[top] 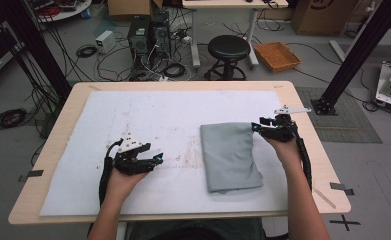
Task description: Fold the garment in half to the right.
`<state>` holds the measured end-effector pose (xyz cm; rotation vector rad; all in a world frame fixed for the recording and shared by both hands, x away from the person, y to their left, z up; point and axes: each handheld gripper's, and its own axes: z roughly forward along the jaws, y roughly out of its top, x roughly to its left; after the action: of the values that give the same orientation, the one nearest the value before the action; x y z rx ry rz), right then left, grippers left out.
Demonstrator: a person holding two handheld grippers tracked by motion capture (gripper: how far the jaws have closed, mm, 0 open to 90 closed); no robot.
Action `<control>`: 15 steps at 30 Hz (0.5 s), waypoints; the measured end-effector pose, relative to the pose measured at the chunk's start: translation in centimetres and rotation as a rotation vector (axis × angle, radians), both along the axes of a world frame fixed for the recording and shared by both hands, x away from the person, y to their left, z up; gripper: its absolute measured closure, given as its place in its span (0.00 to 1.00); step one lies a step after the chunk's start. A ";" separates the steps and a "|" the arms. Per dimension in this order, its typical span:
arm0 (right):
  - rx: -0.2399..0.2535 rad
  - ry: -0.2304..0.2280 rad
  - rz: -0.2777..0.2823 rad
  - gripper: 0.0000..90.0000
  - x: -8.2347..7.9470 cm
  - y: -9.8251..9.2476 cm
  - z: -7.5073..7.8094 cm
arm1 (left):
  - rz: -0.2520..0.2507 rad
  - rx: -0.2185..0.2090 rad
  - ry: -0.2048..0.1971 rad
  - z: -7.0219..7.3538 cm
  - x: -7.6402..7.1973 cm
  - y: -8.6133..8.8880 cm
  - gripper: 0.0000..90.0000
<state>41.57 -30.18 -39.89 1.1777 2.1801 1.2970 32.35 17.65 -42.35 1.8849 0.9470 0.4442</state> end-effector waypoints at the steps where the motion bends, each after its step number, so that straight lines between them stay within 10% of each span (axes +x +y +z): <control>1: -0.001 -0.004 0.003 0.50 -0.4 0.1 0.1 | -0.001 0.000 0.000 0.0 0.0 0.1 0.41; 15: -0.001 -0.064 0.032 0.26 -3.3 -0.5 -0.3 | 0.024 -0.026 -0.038 0.7 0.0 2.9 0.35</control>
<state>38.28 -30.72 -40.16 1.0894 2.1624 1.3279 32.37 20.57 -41.70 1.8369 0.9471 0.4783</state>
